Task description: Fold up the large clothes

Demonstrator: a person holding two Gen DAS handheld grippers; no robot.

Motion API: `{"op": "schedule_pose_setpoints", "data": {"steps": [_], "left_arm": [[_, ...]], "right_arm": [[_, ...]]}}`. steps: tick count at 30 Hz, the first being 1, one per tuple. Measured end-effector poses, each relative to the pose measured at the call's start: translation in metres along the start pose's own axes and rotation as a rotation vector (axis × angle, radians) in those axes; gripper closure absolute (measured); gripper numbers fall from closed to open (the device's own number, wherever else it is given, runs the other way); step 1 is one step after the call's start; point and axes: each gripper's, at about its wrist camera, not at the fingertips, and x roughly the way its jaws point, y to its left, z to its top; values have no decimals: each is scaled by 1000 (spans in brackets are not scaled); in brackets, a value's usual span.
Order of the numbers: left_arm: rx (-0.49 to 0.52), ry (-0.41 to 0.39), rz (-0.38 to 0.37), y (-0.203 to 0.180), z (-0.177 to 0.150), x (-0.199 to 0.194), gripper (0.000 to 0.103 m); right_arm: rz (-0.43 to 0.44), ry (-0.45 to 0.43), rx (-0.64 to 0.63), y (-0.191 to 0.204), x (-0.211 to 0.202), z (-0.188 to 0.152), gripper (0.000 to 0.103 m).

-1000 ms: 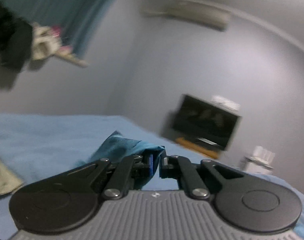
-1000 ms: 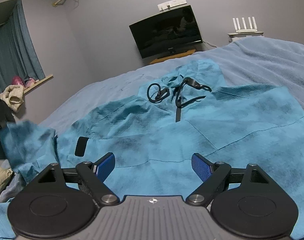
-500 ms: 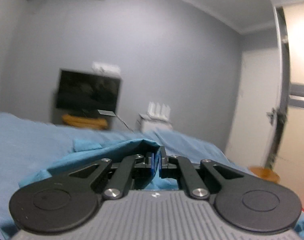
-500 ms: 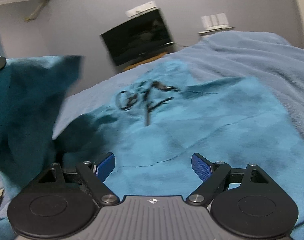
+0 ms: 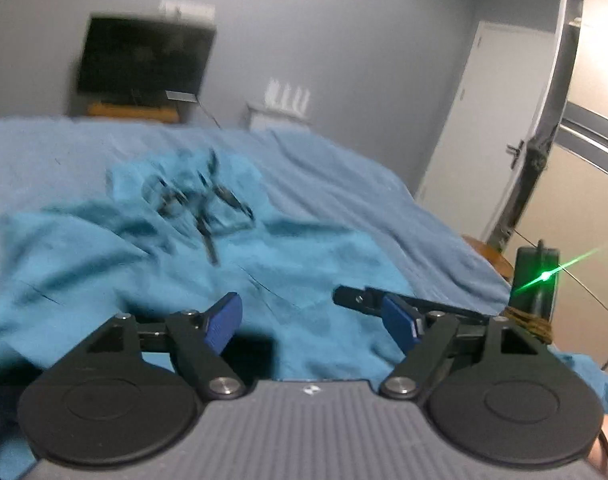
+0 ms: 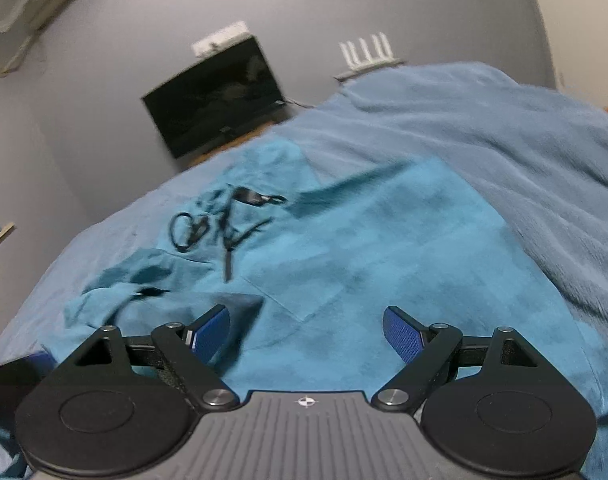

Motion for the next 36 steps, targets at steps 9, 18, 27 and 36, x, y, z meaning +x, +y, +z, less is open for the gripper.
{"op": "schedule_pose_setpoints", "data": {"steps": [9,18,27,36], "left_arm": [[-138,-11,428,92,5,-55,27],[-207,92,469,140,-27,-29,27],[-187,94,436,125,-30,-32,27],[-153,4,406,104,-28,-49,27]], "right_arm": [[233,18,-258,54,-6,-9,16],[336,-16,-572,110,-25,-32,15],[184,50,-863,132,-11,-70,59],[87,-70,-569,94,-27,-31,96]]}}
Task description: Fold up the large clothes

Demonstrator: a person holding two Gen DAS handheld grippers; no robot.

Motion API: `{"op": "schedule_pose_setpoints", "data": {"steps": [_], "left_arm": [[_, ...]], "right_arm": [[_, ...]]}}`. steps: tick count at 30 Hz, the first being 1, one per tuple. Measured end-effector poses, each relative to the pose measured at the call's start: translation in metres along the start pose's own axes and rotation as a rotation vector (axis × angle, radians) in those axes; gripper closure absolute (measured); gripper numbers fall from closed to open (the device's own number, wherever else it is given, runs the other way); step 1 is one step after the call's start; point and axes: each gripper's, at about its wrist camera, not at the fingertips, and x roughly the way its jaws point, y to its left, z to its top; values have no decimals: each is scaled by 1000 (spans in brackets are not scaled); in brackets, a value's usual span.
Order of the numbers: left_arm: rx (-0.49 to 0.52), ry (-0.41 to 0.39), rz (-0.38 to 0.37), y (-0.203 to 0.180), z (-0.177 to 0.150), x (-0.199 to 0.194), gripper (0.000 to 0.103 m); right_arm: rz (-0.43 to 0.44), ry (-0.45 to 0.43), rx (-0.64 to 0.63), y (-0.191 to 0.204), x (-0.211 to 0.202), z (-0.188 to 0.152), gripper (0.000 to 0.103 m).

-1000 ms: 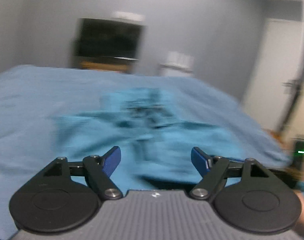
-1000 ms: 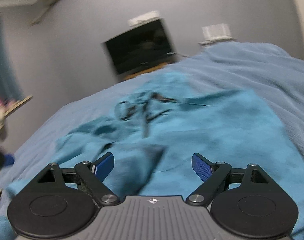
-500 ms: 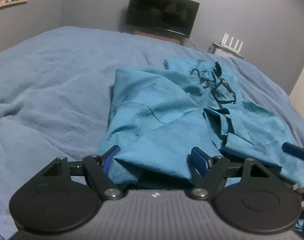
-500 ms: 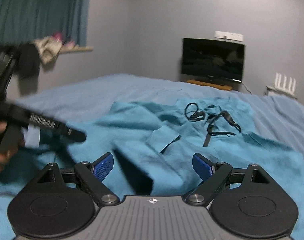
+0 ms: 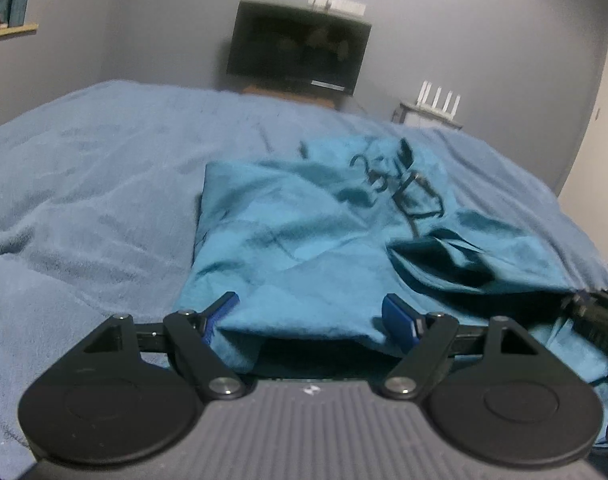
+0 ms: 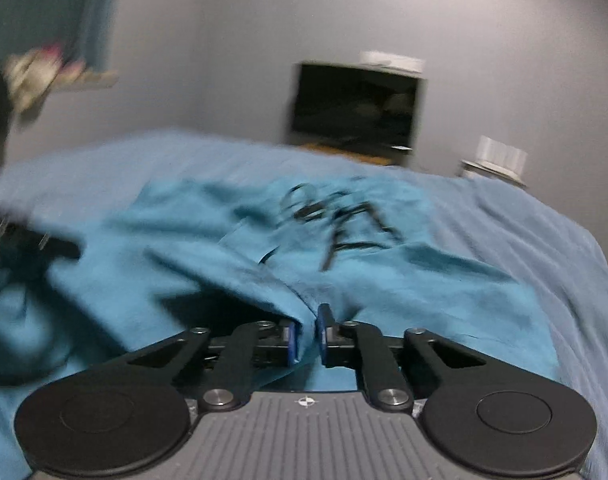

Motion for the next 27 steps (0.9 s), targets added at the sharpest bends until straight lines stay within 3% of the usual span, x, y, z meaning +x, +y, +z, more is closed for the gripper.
{"op": "schedule_pose_setpoints", "data": {"steps": [3,6,9,12,18,25,27], "left_arm": [[21,-36,-37,-8,0,-13,27],[76,-19,-44,-21,-3,-17,27],[136,16,-45,-31,-9,-14,27],[166,52,-30,-36,-13,-9,27],[149,76,-36,-32,-15,-4,27],[99,98,-58,-22,-14,8,27],[87,103,-67,-21,-13,12,27]], "right_arm": [[-68,-38,192,-39,-12,3,96],[-125,-4,394,-78,-15,-6,92],[-128,147,571,-104,-1,-27,74],[-137,270,672,-113,10,-49,63],[-128,228,606,-106,4,-45,46],[-127,200,428,-92,10,-22,37],[-101,200,326,-78,9,-16,30]]}}
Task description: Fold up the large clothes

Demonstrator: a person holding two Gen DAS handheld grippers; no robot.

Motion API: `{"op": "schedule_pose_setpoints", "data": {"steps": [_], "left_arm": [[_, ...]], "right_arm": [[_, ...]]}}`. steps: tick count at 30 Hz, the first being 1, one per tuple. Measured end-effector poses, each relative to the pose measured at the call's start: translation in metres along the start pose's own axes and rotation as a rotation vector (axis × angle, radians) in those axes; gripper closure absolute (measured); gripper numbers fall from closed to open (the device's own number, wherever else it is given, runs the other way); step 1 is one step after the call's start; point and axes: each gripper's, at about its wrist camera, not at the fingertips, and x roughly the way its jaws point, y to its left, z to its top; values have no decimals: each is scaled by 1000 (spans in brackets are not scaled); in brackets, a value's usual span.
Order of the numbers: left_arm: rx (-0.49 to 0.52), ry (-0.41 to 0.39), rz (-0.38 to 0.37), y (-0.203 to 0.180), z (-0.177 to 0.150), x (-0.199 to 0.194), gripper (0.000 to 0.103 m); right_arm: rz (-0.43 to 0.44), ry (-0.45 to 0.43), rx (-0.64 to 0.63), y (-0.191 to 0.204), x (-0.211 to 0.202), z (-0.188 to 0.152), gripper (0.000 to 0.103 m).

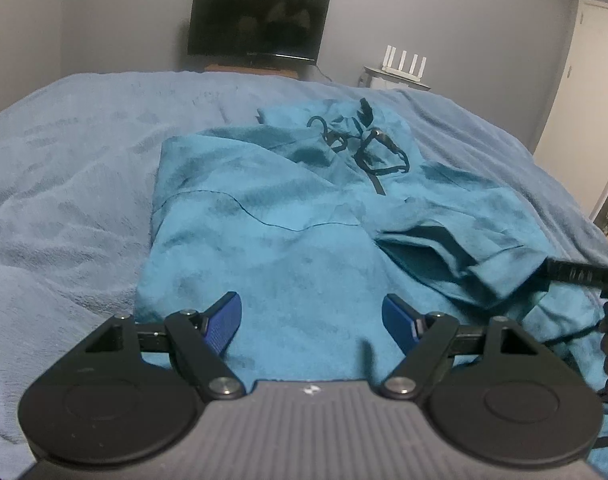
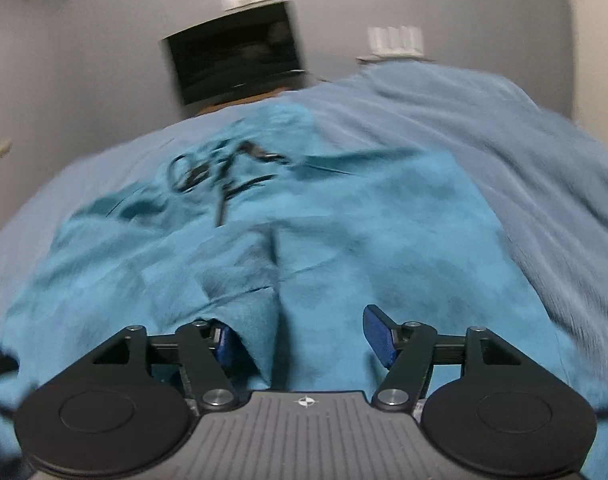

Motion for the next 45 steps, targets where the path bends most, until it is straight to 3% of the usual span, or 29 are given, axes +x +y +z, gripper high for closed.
{"op": "schedule_pose_setpoints", "data": {"steps": [3,6,8,10,11,12,13,15,16,21,24,26,27,29,32,35,40,42,44,45], "left_arm": [[-6,7,-13,1,1,5,27],[-3,12,-24,1,2,11,27],[-2,15,-31,2,3,14,27],[-6,20,-33,2,3,18,27],[-9,23,-35,3,3,20,27],[-14,25,-37,4,3,22,27],[-22,29,-40,5,3,23,27],[-38,38,-45,8,3,26,27],[-46,41,-47,9,3,27,27],[-66,37,-44,13,3,26,27],[-73,36,-37,13,3,26,27],[-79,36,-32,14,3,26,27],[-83,33,-28,15,3,26,27],[-89,33,-21,16,4,26,27],[-95,51,-13,18,3,29,27],[-91,71,-5,17,2,33,27],[-79,83,3,16,1,37,27],[-80,85,4,16,2,38,27],[-78,88,6,15,2,38,27],[-78,89,7,15,2,39,27]], "right_arm": [[26,-2,-252,37,-1,-5,16],[12,-48,-568,81,-2,-24,10],[-24,-124,-816,110,-3,-44,9],[-65,-198,-1009,127,0,-63,11],[-75,-205,-1043,130,3,-67,16],[-76,-190,-1043,131,6,-66,31],[-70,-165,-1019,128,9,-62,41],[-55,-123,-926,119,12,-49,95],[-58,-112,-851,111,12,-38,101],[-62,-183,-475,65,-8,7,100],[-176,-198,-287,27,-11,25,100],[-247,-173,-85,-12,-9,35,97],[-264,-152,38,-35,-8,38,92],[-213,-108,266,-74,-7,38,85],[-68,-69,527,-105,-4,25,46],[-64,-30,519,-98,4,19,42],[-186,15,383,-81,15,19,42],[-225,34,362,-77,21,18,35],[-190,59,357,-79,26,17,30],[-160,72,355,-79,26,17,42]]}}
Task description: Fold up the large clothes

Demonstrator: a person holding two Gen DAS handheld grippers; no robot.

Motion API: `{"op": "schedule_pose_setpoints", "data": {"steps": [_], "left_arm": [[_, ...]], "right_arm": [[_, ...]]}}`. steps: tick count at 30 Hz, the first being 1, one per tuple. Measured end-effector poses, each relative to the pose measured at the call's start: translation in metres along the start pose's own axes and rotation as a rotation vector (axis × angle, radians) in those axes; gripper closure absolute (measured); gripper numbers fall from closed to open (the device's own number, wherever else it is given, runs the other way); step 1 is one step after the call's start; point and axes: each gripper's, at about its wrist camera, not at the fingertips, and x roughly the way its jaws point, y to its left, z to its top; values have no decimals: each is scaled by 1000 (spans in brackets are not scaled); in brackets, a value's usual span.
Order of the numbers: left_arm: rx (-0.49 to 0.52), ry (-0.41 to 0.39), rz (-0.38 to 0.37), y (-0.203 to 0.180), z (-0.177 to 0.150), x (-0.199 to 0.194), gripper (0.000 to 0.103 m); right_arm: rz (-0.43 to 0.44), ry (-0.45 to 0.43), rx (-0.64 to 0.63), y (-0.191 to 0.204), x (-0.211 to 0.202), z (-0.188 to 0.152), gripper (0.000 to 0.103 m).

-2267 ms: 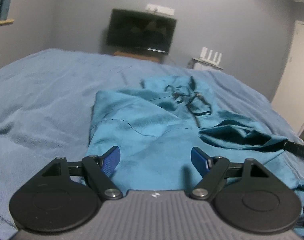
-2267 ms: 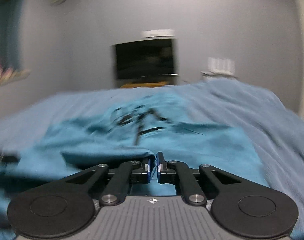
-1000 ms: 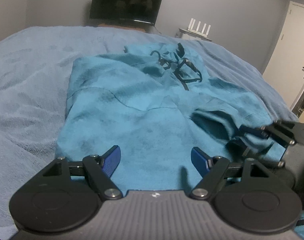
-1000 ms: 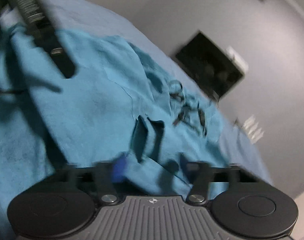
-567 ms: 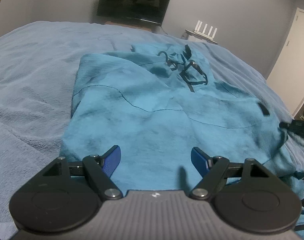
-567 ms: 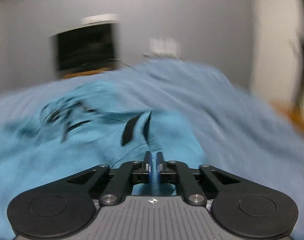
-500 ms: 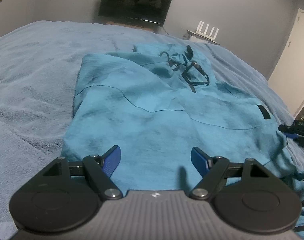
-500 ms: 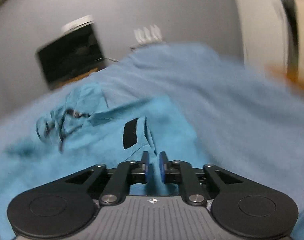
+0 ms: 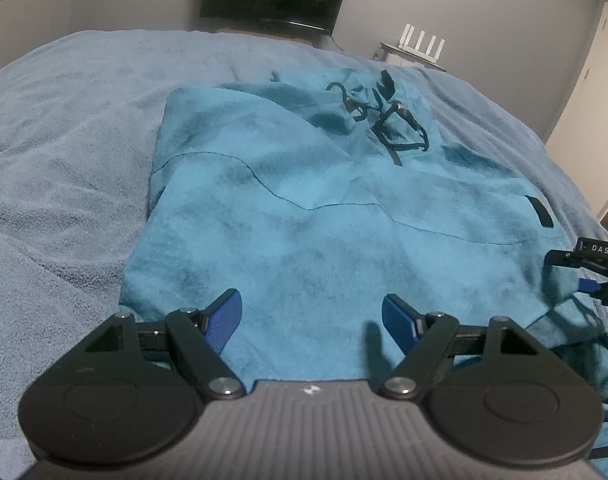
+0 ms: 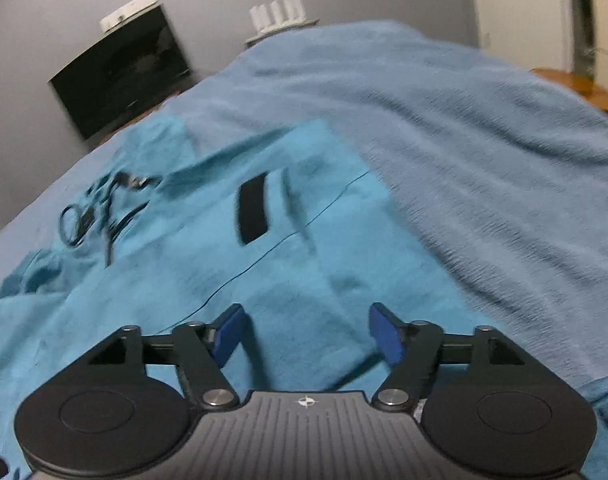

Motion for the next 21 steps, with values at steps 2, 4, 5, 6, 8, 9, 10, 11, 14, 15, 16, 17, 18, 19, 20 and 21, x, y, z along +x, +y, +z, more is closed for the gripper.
{"op": "schedule_pose_setpoints", "data": {"steps": [2,4,5,6,8,9,10,11,14,15,16,17,18,19,20,21], "left_arm": [[-2,1,-1,-1,0,1,27],[0,2,-3,-1,0,1,27],[3,3,-5,-2,-1,1,27],[9,5,-6,-2,-1,2,27],[21,14,-5,-4,-2,3,27],[26,25,0,-5,-2,5,27],[32,35,8,-5,-3,7,27],[31,45,20,-6,-4,10,27],[45,60,39,-7,-6,15,27],[50,52,43,-8,-7,12,27],[55,34,53,-9,-8,8,27],[60,3,69,-11,-7,1,27],[63,-39,84,-13,-7,-9,27],[62,-88,89,-15,-5,-21,27],[53,-127,80,-17,-3,-34,27],[39,-153,59,-18,0,-47,27]], "right_arm": [[55,-14,16,-2,-8,-2,69],[87,-65,17,-4,-18,1,83],[86,-98,15,-3,-23,3,84],[73,-128,16,-3,-28,4,84],[32,-166,24,-5,-34,6,84],[8,-163,36,-7,-31,7,83],[-15,-145,49,-10,-26,6,80],[-35,-112,55,-12,-19,5,71],[-69,-42,53,-13,-3,-1,59],[-66,-41,53,-12,-3,-3,50],[-62,-46,56,-11,-6,-3,44],[-56,-59,68,-10,-10,-3,35],[-46,-77,87,-11,-17,-3,31],[-33,-92,106,-15,-23,-4,31],[-11,-105,128,-19,-31,-4,30],[11,-112,149,-23,-41,-4,29]]}}
